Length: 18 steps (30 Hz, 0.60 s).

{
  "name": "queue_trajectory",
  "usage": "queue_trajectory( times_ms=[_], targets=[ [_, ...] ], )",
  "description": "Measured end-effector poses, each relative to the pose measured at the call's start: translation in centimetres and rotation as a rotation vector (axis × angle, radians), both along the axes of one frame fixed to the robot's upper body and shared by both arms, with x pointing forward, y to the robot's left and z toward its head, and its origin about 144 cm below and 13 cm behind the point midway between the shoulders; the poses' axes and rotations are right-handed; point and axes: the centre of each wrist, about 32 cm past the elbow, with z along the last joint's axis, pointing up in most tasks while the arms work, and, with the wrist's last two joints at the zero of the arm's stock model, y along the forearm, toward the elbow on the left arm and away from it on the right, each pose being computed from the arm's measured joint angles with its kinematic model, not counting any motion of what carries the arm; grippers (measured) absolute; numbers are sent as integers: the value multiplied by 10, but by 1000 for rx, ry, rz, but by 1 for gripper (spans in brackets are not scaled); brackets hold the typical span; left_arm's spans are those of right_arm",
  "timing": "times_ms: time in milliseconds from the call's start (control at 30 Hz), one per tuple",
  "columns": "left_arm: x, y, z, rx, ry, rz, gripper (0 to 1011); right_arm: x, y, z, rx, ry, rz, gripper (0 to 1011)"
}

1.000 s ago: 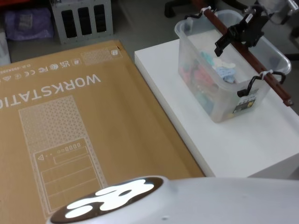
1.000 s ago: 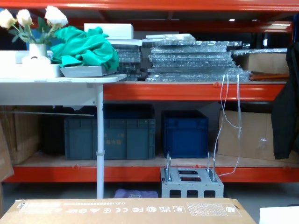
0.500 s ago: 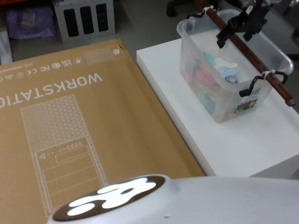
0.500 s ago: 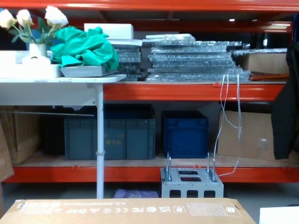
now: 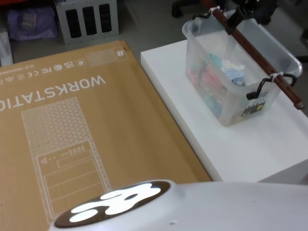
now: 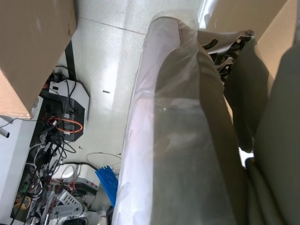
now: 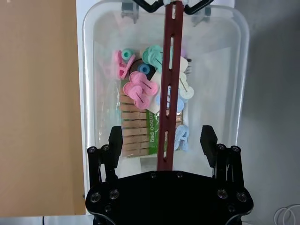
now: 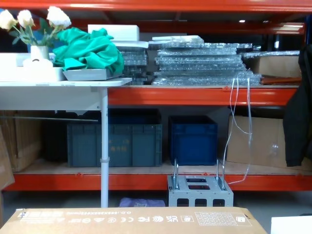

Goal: Use one hand to grasp the basket and place it at the designated location.

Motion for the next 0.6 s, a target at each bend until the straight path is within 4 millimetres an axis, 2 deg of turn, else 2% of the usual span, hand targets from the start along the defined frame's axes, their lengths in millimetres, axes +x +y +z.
queue_trajectory(
  times_ms=[300,600],
  targets=[
    [0,0,0,0,0,0,0,-25,7,12,-37,-79,-42,1001],
    [0,0,0,0,0,0,0,-44,-13,21,41,-119,-69,1001]
  ],
)
